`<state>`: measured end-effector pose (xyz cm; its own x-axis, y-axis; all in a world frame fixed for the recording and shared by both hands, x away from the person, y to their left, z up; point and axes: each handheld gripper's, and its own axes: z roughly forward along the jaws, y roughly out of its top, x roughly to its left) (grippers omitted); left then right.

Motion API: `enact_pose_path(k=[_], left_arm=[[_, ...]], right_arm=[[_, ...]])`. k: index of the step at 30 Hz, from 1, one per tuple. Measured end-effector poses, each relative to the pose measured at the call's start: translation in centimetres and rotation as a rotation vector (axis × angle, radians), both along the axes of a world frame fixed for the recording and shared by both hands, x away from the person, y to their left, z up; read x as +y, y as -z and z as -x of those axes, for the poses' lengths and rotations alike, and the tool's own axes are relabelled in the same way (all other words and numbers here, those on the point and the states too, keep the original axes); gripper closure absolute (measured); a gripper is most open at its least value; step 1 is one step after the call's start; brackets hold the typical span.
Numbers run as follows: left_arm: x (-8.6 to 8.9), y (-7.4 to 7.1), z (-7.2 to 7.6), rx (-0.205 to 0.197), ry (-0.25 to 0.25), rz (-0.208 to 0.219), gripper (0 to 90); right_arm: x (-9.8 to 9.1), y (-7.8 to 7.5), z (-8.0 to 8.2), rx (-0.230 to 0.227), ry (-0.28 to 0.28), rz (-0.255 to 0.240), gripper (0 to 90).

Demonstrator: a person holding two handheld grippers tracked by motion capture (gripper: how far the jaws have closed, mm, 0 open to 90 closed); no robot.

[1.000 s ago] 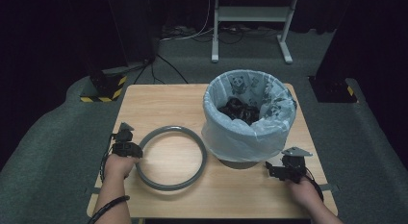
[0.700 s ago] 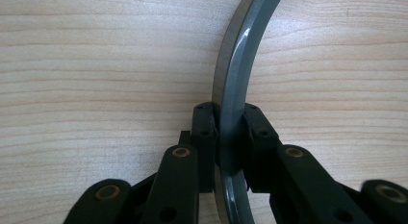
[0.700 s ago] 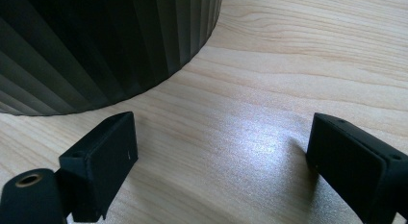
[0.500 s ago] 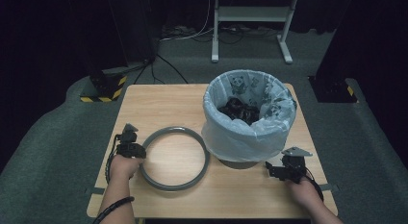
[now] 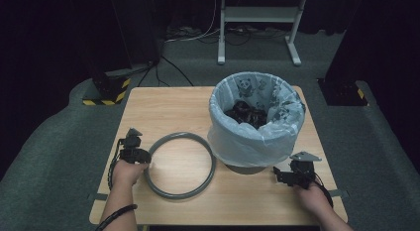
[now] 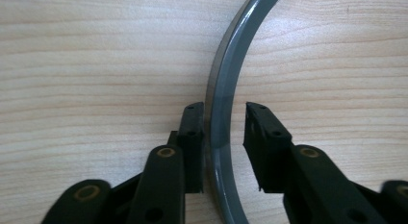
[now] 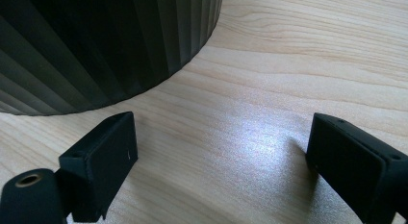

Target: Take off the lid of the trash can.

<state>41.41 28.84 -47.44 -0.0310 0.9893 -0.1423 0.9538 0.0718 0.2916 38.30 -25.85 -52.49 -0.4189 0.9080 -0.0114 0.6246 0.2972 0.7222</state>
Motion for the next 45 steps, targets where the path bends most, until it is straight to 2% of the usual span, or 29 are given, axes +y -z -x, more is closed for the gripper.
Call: enact_pose_path(k=[4, 8, 15, 19, 21, 22, 24, 25, 27, 33, 37, 39, 41, 43, 45], left_arm=[[-0.1, -0.3, 0.1, -0.032, 0.003, -0.009, 59.2], [-1.0, -0.7, 0.0, -0.065, 0.059, -0.038, 49.7], [-3.4, -0.8, -0.1, -0.152, 0.167, -0.098, 33.2], [-4.5, -0.5, -0.1, -0.187, 0.184, -0.090, 25.6], [-5.0, -0.3, -0.1, -0.214, 0.190, -0.068, 22.3], [-5.4, -0.2, -0.1, -0.233, 0.207, -0.059, 20.0], [-6.2, 0.1, 0.0, -0.247, 0.235, -0.055, 16.8], [-6.8, 0.2, 0.1, -0.261, 0.259, -0.066, 15.1], [-7.5, 0.4, 0.3, -0.289, 0.282, -0.080, 14.9], [-8.9, 1.1, 0.7, -0.355, 0.320, -0.041, 14.8], [-9.4, 1.4, 1.0, -0.388, 0.359, -0.037, 14.8], [-9.5, 1.3, 1.0, -0.393, 0.383, -0.038, 14.8], [-9.5, 1.1, 1.1, -0.419, 0.400, -0.041, 14.8], [-9.2, 1.1, 1.2, -0.448, 0.382, -0.026, 14.9], [-9.0, 1.5, 1.3, -0.456, 0.359, 0.018, 15.1]], right_arm=[[0.0, 0.0, 0.0, 0.000, 0.001, 0.001, 10.2], [0.0, 0.0, 0.0, -0.001, -0.001, 0.002, 10.2], [0.0, 0.0, 0.0, 0.000, 0.001, 0.001, 10.2], [0.0, 0.0, 0.0, 0.001, -0.002, 0.001, 10.1], [0.0, 0.0, 0.0, -0.001, -0.004, 0.001, 10.2], [0.0, 0.0, 0.0, -0.001, -0.004, 0.001, 10.2], [-0.1, 0.0, 0.0, 0.001, -0.004, -0.002, 10.3], [-0.1, 0.0, 0.0, 0.000, -0.005, 0.000, 10.3], [0.0, 0.0, 0.0, 0.003, 0.002, -0.002, 10.3], [-0.3, -0.1, 0.1, 0.002, 0.004, 0.003, 11.7], [-0.5, -0.3, 0.3, -0.014, 0.004, 0.001, 12.8], [-0.7, -0.5, 0.3, -0.033, 0.005, 0.003, 13.0], [-0.9, -0.7, 0.5, -0.049, 0.014, -0.008, 13.2], [-0.9, -1.2, 0.7, -0.092, 0.007, 0.016, 13.2], [-1.0, -1.7, 0.9, -0.135, -0.008, 0.033, 13.2]])
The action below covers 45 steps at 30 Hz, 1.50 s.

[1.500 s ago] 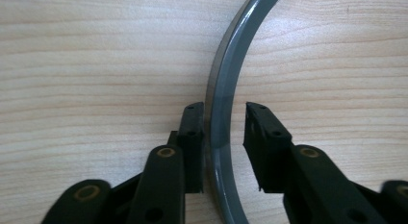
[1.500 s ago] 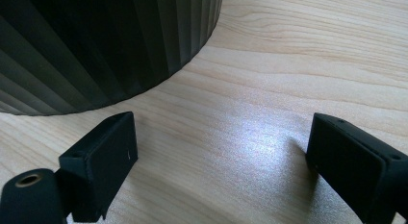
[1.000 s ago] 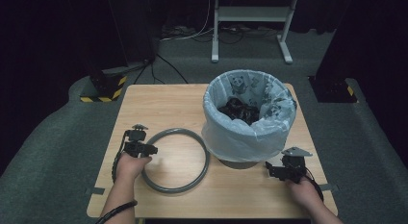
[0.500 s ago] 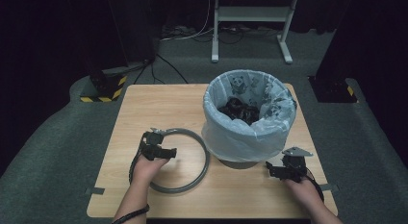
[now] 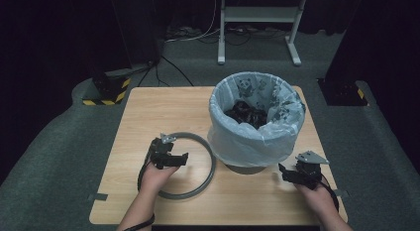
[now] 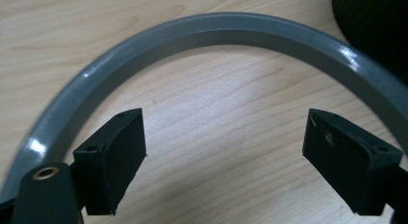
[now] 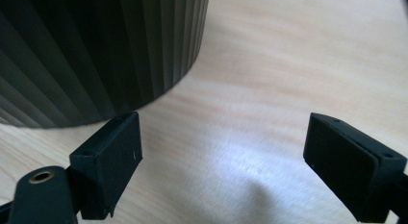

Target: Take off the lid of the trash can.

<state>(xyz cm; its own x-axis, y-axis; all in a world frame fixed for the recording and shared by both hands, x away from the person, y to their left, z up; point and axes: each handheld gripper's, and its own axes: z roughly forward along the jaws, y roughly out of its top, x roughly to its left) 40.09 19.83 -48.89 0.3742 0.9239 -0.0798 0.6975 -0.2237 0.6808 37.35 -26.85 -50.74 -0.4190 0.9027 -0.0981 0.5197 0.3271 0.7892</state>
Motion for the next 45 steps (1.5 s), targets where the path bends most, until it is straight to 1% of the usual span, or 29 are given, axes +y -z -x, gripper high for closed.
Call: enact_pose_path(k=[1, 2, 3, 5, 6, 8, 9, 12, 15, 16, 18, 20, 23, 24, 26, 27, 32, 33, 35, 37, 38, 40, 43, 45], left_arm=[[-0.1, 0.2, 0.0, 0.006, 0.009, 0.007, 15.1], [-0.2, 0.3, 0.1, 0.005, 0.016, 0.002, 15.1], [-0.4, 0.3, 0.2, -0.003, 0.025, -0.004, 15.0], [-0.7, 0.1, 0.4, -0.015, 0.044, 0.007, 15.0], [-0.9, 0.0, 0.5, -0.028, 0.052, 0.010, 15.0], [-1.1, -0.1, 0.7, -0.036, 0.068, 0.012, 15.0], [-1.2, -0.2, 0.8, -0.045, 0.070, 0.012, 15.0], [-1.3, -0.6, 0.9, -0.055, 0.072, 0.039, 15.0], [-1.4, -1.0, 1.0, -0.075, 0.072, 0.043, 14.9], [-1.5, -1.1, 1.0, -0.080, 0.072, 0.051, 14.8], [-1.6, -1.5, 1.0, -0.087, 0.054, 0.062, 14.3], [-1.7, -1.7, 1.1, -0.099, 0.046, 0.069, 14.2], [-1.9, -2.4, 1.4, -0.142, 0.039, 0.085, 14.1], [-2.0, -2.6, 1.6, -0.151, 0.039, 0.096, 14.1], [-2.0, -3.0, 1.8, -0.167, 0.043, 0.105, 14.1], [-2.1, -3.1, 1.9, -0.178, 0.040, 0.109, 14.1], [-2.1, -4.3, 2.6, -0.242, 0.054, 0.147, 14.2], [-2.1, -4.5, 2.7, -0.254, 0.058, 0.149, 14.2], [-2.1, -5.0, 3.0, -0.287, 0.052, 0.170, 14.2], [-2.1, -5.3, 3.1, -0.301, 0.046, 0.159, 14.5], [-2.1, -5.5, 3.2, -0.313, 0.048, 0.160, 14.5], [-2.2, -5.7, 3.4, -0.336, 0.047, 0.169, 14.5], [-2.3, -6.0, 3.6, -0.368, 0.053, 0.169, 14.5], [-2.4, -6.2, 3.7, -0.386, 0.052, 0.183, 14.5]], right_arm=[[0.0, -0.3, 0.1, -0.016, 0.001, -0.001, 13.3], [-0.1, -0.5, 0.2, -0.032, -0.001, -0.002, 13.4], [-0.1, -0.7, 0.3, -0.039, 0.003, -0.004, 13.5], [-0.4, -1.3, 0.6, -0.066, 0.012, -0.010, 13.6], [-0.5, -1.6, 0.7, -0.079, 0.019, -0.012, 13.6], [-0.9, -2.2, 0.9, -0.104, 0.030, -0.021, 13.7], [-1.0, -2.4, 1.0, -0.111, 0.035, -0.024, 13.7], [-1.5, -3.1, 1.3, -0.137, 0.040, -0.033, 13.6], [-1.8, -3.8, 1.6, -0.165, 0.044, -0.035, 13.6], [-1.8, -4.0, 1.7, -0.177, 0.044, -0.036, 13.6], [-2.0, -4.5, 1.8, -0.201, 0.038, -0.034, 13.6], [-2.0, -4.8, 1.9, -0.212, 0.028, -0.033, 13.6], [-2.1, -5.2, 2.1, -0.236, 0.016, -0.023, 13.6], [-2.1, -5.5, 2.2, -0.249, 0.016, -0.025, 13.6], [-2.1, -5.9, 2.3, -0.270, 0.021, -0.025, 13.6], [-2.2, -6.2, 2.5, -0.285, 0.025, -0.030, 13.6], [-2.3, -7.2, 2.9, -0.343, 0.047, -0.056, 13.5], [-2.3, -7.4, 3.0, -0.353, 0.048, -0.061, 13.5], [-2.3, -7.7, 3.1, -0.370, 0.049, -0.067, 13.5], [-2.2, -8.0, 3.2, -0.385, 0.040, -0.065, 13.4], [-2.1, -8.1, 3.3, -0.387, 0.038, -0.064, 13.3], [-2.0, -8.3, 3.4, -0.398, 0.033, -0.066, 13.2], [-1.9, -8.5, 3.5, -0.412, 0.033, -0.068, 13.0], [-1.9, -8.7, 3.6, -0.422, 0.029, -0.072, 13.1]])
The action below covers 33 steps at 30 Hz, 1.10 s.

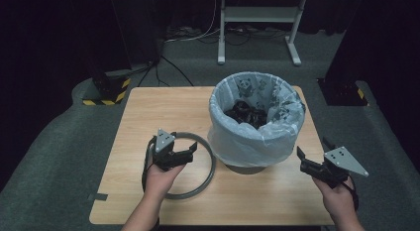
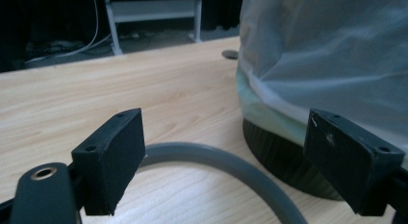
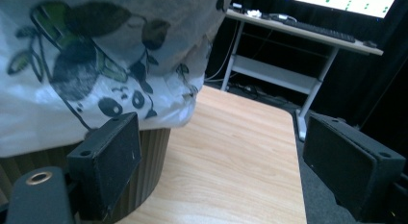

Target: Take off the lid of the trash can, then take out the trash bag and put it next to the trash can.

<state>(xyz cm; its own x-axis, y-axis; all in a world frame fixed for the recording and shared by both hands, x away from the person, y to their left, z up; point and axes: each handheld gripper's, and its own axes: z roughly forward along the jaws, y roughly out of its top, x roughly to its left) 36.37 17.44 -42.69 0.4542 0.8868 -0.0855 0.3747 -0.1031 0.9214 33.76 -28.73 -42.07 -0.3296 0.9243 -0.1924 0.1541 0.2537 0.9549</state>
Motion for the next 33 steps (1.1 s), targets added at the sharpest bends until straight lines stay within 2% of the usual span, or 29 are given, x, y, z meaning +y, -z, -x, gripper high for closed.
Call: enact_pose_path(k=[4, 11, 13, 17, 19, 23, 25, 29, 33], left_arm=[[-0.2, -0.4, 0.3, -0.031, 0.005, 0.020, 14.4], [-0.5, -1.8, 1.5, -0.149, 0.023, 0.063, 14.4], [-0.6, -2.2, 1.7, -0.163, 0.022, 0.089, 14.4], [-0.9, -2.7, 1.9, -0.190, 0.029, 0.105, 14.7], [-1.1, -3.0, 2.0, -0.187, 0.047, 0.142, 14.7], [-1.5, -3.8, 2.2, -0.220, 0.063, 0.169, 14.7], [-1.8, -4.5, 2.4, -0.249, 0.059, 0.185, 14.8], [-2.7, -5.5, 2.4, -0.288, 0.063, 0.177, 15.0], [-3.5, -6.6, 2.1, -0.327, 0.050, 0.197, 14.8]], right_arm=[[0.1, -0.4, 0.2, -0.036, -0.001, -0.011, 12.7], [0.2, -1.3, 0.7, -0.087, -0.008, -0.049, 12.5], [0.2, -1.6, 0.8, -0.097, -0.009, -0.054, 12.5], [0.3, -2.6, 1.1, -0.121, -0.012, -0.066, 12.5], [0.3, -3.1, 1.3, -0.138, -0.014, -0.073, 12.5], [0.4, -3.9, 1.6, -0.163, -0.023, -0.079, 12.4], [0.5, -4.3, 1.7, -0.173, -0.027, -0.083, 12.4], [0.7, -5.3, 1.8, -0.202, -0.038, -0.101, 12.3], [0.9, -6.2, 1.7, -0.234, -0.045, -0.095, 11.7]])
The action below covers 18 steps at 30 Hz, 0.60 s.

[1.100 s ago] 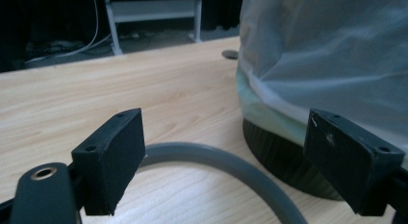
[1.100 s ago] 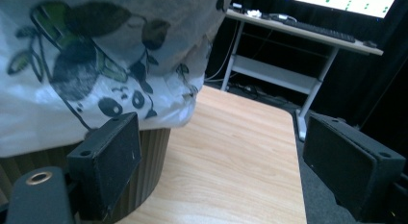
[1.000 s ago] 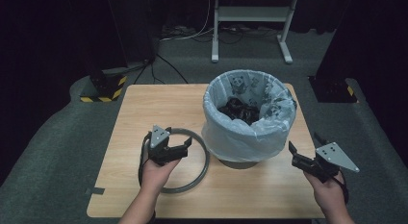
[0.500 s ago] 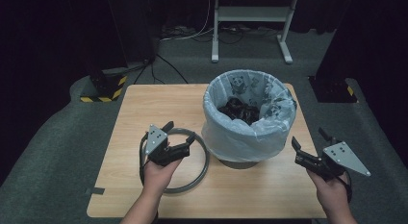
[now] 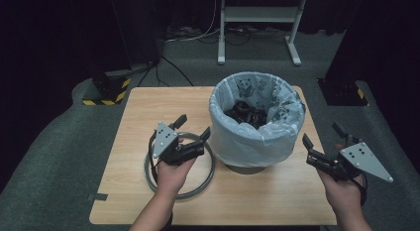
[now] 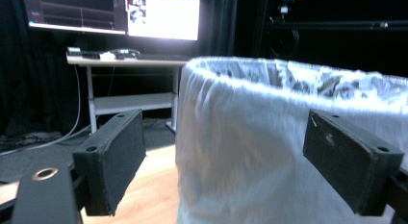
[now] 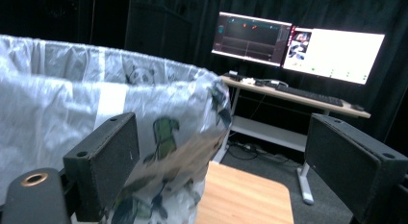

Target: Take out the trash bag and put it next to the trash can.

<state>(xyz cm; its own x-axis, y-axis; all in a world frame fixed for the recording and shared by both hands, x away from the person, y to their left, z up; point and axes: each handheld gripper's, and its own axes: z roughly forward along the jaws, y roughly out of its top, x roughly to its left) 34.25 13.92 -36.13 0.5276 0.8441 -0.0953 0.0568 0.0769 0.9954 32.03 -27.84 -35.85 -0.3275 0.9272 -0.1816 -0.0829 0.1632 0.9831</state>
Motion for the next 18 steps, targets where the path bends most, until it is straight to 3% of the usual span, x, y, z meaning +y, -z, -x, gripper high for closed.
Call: enact_pose_path(k=[6, 11, 15, 18], left_arm=[[-1.0, -1.4, -1.3, 0.001, -0.008, 0.039, 16.1], [-2.2, -2.5, -3.0, 0.026, -0.019, 0.031, 19.4], [-2.7, -2.7, -4.4, 0.071, -0.032, 0.025, 26.8], [-3.1, -2.6, -5.2, 0.141, -0.019, 0.040, 37.5]], right_arm=[[0.1, -1.1, -0.3, -0.014, -0.011, -0.030, 12.4], [0.6, -2.3, -0.6, -0.045, -0.014, -0.050, 12.4], [1.1, -2.8, -0.9, -0.052, -0.012, -0.054, 12.4], [1.3, -3.0, -1.1, -0.051, -0.012, -0.051, 12.4]])
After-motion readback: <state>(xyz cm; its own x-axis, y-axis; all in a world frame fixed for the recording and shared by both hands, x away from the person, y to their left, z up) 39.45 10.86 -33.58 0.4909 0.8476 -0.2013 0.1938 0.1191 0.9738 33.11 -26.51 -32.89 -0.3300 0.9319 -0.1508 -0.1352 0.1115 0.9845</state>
